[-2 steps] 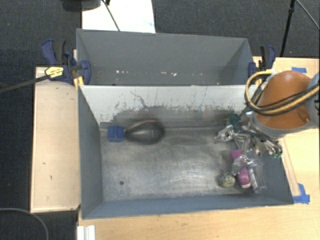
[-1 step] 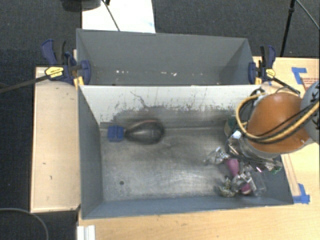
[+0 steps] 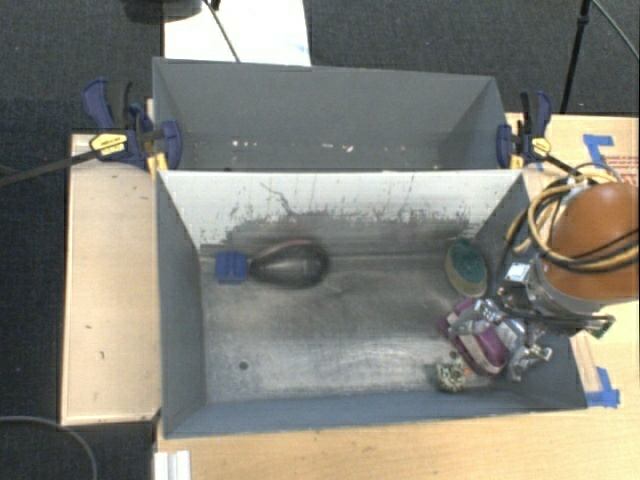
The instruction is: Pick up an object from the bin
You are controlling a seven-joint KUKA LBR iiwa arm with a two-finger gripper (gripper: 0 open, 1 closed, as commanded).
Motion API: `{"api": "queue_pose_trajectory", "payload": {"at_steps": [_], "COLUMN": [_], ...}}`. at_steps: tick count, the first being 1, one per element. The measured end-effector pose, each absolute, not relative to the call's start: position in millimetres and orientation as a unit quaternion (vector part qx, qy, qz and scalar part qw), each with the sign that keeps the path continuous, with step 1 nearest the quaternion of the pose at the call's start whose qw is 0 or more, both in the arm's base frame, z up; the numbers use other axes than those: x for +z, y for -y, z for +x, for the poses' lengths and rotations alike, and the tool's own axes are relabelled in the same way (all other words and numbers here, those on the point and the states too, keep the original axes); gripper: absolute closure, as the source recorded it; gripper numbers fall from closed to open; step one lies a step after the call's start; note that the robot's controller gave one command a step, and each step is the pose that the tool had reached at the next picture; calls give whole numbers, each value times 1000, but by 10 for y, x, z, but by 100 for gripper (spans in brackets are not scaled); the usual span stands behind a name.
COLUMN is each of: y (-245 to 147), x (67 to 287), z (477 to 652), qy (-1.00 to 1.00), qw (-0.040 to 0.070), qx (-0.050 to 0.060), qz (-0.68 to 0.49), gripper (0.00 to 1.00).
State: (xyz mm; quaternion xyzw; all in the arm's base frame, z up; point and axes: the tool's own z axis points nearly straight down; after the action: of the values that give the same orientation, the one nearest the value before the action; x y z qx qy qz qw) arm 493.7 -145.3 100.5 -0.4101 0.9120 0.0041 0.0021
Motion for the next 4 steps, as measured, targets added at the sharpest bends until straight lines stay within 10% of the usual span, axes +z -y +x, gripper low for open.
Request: {"api": "queue_pose_trajectory", "payload": {"at_steps": [2, 3, 4], "y": [1066, 1057, 1050], "x": [721, 733, 1116], "z": [4798, 4806, 4817], "qy": [-797, -797, -798], "qw": [2, 4, 2], "qx": [0, 0, -1], "qz": [-604, -604, -603], "gripper": [0, 100, 100]}}
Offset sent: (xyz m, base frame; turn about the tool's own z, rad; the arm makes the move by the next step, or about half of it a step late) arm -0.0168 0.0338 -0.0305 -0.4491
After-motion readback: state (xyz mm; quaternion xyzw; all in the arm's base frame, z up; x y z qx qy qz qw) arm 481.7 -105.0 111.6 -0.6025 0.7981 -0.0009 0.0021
